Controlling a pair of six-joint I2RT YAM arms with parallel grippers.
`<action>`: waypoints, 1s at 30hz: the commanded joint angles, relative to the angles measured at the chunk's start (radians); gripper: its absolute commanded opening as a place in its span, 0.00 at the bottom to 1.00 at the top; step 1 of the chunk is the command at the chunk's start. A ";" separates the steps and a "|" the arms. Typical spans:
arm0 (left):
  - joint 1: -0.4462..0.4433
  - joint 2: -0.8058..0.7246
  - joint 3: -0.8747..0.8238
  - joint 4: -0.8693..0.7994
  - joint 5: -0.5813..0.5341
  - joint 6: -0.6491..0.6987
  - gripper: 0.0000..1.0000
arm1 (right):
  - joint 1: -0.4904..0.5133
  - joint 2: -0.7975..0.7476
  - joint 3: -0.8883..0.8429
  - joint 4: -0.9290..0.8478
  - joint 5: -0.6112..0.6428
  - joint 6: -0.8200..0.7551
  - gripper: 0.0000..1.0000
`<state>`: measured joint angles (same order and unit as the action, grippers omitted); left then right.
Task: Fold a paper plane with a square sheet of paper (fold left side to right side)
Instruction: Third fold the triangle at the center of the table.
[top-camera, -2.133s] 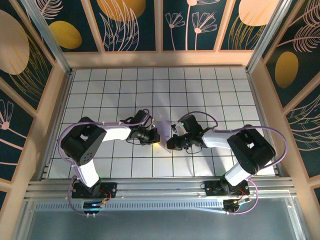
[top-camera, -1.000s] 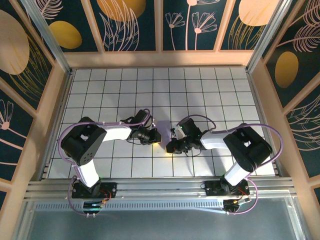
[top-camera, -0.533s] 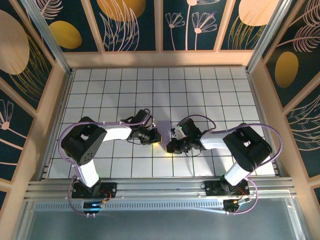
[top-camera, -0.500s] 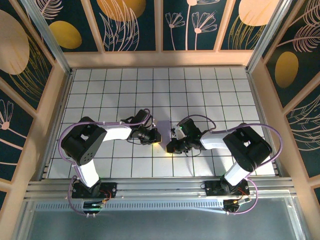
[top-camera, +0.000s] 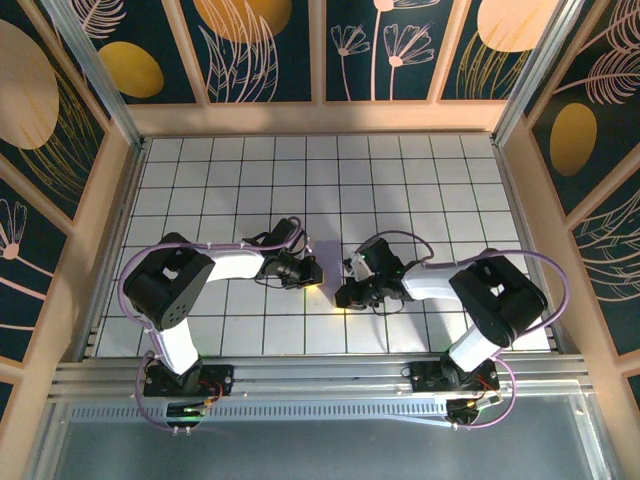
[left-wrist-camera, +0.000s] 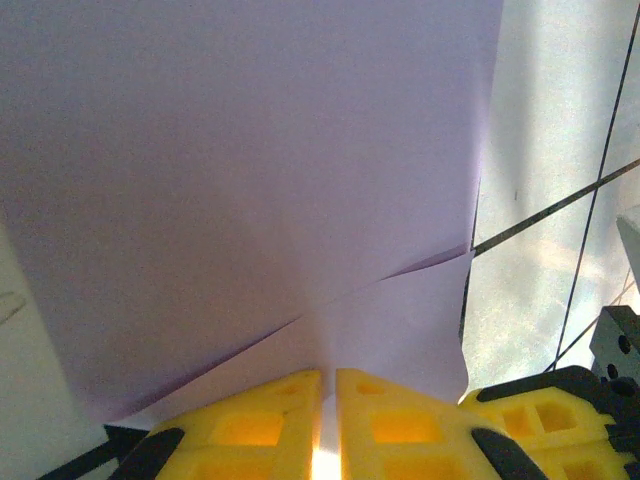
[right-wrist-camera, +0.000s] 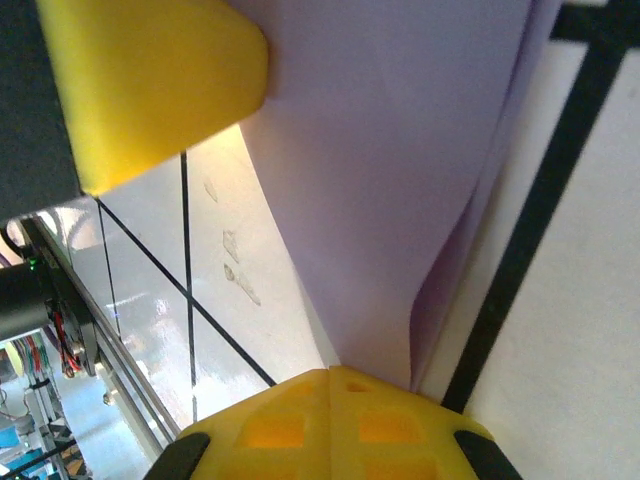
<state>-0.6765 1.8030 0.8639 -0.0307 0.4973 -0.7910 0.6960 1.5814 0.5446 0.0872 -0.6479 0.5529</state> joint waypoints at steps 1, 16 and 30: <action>0.001 0.041 -0.002 -0.048 -0.072 -0.006 0.13 | 0.016 -0.033 -0.035 -0.105 -0.001 -0.018 0.00; 0.000 0.032 0.003 -0.046 -0.065 0.004 0.13 | -0.027 -0.152 0.043 -0.073 -0.016 -0.005 0.00; 0.000 0.024 0.004 -0.048 -0.062 0.004 0.14 | -0.006 0.016 0.066 -0.044 0.072 0.010 0.00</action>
<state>-0.6765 1.8030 0.8646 -0.0303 0.4969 -0.7906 0.6827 1.5753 0.5938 0.0452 -0.6060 0.5606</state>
